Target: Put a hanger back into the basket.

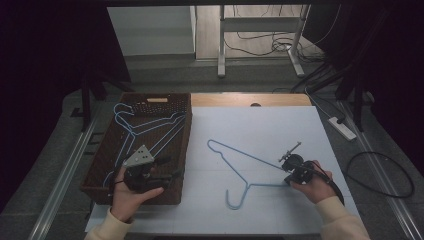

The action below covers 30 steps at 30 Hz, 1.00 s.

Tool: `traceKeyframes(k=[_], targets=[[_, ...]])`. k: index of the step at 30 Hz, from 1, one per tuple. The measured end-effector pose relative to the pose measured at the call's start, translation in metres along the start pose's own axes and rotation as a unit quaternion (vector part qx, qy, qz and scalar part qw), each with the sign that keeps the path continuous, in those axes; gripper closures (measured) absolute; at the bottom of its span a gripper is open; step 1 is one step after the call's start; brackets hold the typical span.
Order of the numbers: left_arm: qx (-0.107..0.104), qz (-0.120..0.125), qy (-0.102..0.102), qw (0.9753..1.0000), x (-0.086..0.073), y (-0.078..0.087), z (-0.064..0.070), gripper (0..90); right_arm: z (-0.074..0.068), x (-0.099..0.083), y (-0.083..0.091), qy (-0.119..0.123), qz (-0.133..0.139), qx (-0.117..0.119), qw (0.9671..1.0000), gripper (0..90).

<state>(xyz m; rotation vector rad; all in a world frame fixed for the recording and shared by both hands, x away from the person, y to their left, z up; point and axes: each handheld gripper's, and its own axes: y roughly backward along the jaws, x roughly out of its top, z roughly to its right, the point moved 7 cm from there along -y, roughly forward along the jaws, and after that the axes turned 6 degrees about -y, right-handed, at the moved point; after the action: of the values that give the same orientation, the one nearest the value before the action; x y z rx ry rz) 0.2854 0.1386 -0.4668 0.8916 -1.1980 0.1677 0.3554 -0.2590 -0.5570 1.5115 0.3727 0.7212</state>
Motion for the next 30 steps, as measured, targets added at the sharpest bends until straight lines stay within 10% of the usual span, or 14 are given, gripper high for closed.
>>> traceKeyframes(k=[17,22,30], targets=[[0.0,0.001,-0.001,1.0,0.001,0.0,-0.001,34.9,-0.066,-0.028,0.006,0.037,0.008,0.092,0.995,90.0],[0.001,0.001,-0.001,1.0,0.001,-0.001,-0.001,34.9,-0.091,-0.025,0.004,0.055,0.014,0.146,0.9877,90.0],[0.002,0.001,0.0,1.0,0.001,0.001,-0.002,34.8,-0.115,-0.008,0.002,0.088,0.017,0.151,0.9845,90.0]])
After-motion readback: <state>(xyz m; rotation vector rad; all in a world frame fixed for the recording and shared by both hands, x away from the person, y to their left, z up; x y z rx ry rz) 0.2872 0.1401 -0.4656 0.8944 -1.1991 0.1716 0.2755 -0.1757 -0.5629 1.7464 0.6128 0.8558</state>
